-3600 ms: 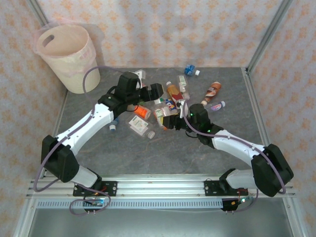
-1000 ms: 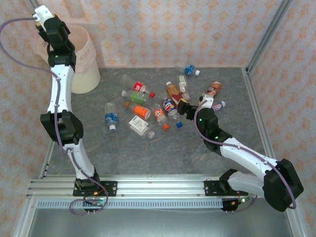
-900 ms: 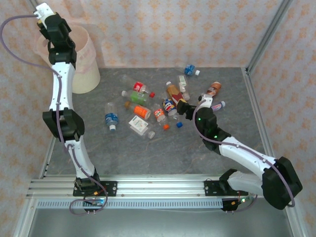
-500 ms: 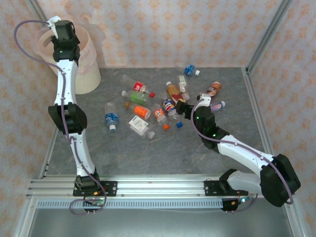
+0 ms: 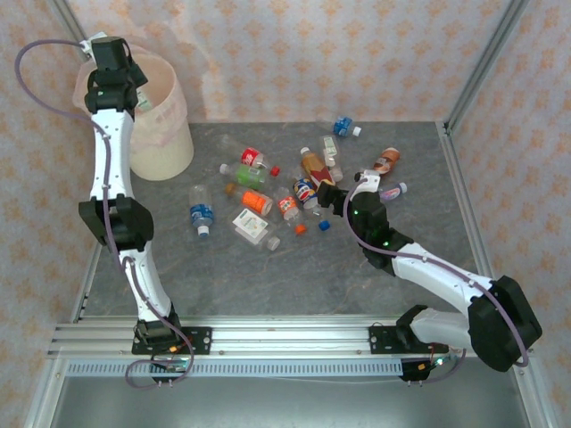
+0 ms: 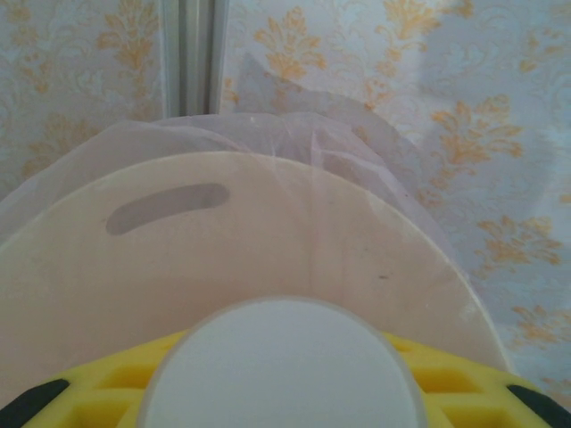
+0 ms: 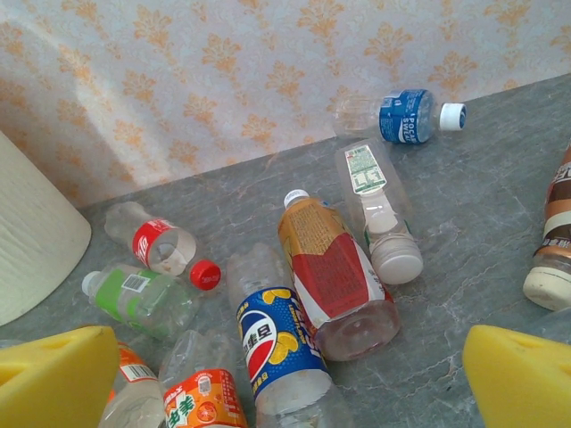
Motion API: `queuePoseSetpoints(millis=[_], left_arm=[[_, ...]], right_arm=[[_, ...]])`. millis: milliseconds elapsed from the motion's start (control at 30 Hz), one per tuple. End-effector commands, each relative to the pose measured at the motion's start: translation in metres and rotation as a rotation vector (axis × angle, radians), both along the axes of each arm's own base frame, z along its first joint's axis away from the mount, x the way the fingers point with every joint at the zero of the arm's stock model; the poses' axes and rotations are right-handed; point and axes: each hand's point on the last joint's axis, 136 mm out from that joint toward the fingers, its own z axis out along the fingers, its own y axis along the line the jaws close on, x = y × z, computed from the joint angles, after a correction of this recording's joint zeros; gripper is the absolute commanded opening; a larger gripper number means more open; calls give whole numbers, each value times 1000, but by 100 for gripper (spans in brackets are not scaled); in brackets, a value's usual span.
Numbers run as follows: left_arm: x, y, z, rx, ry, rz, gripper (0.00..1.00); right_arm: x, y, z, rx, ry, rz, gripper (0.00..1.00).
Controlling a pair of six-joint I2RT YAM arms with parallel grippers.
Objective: Put the plastic bottles in the bin
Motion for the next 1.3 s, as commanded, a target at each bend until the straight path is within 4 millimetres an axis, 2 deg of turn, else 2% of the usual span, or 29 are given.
queuePoseSetpoints(millis=[0, 167, 300, 333, 433, 633, 667, 733, 833, 900, 1000, 1033, 1133, 1267], left_arm=[[-7, -13, 3, -77, -14, -47, 34], [3, -19, -20, -151, 15, -68, 37], [6, -10, -23, -151, 21, -17, 54], [7, -9, -21, -154, 18, -13, 62], [8, -10, -15, -163, 2, -15, 77], [-6, -17, 9, -153, -22, -41, 89], [-10, -21, 14, -146, -22, -52, 98], [-20, -28, 26, -125, -22, -65, 100], [-39, -43, 46, -73, -27, -80, 100], [-58, -59, 64, -18, -39, -87, 100], [-82, -88, 74, 44, -58, -95, 100], [-91, -96, 77, 57, -75, -89, 100], [-116, -126, 68, 54, -113, -117, 100], [-144, -165, 31, -61, -104, -169, 100]], right_arm=[[7, 4, 3, 0, 2, 1, 99], [7, 5, 2, -2, 9, 8, 99], [6, 5, 2, -10, 13, 10, 99], [6, 4, 3, -10, 12, 8, 99], [5, 3, 3, -13, 12, 4, 99], [4, -4, -4, -16, 43, -29, 99], [3, -5, -6, -13, 51, -34, 99], [3, -8, -11, -6, 69, -46, 99], [2, -11, -17, 8, 82, -59, 99], [0, -12, -22, 9, 97, -57, 99], [-3, -13, -32, 11, 123, -53, 99], [-6, -13, -27, 29, 109, -48, 99], [-11, -14, -31, 48, 118, -36, 99], [-15, -13, -32, 73, 105, -19, 99]])
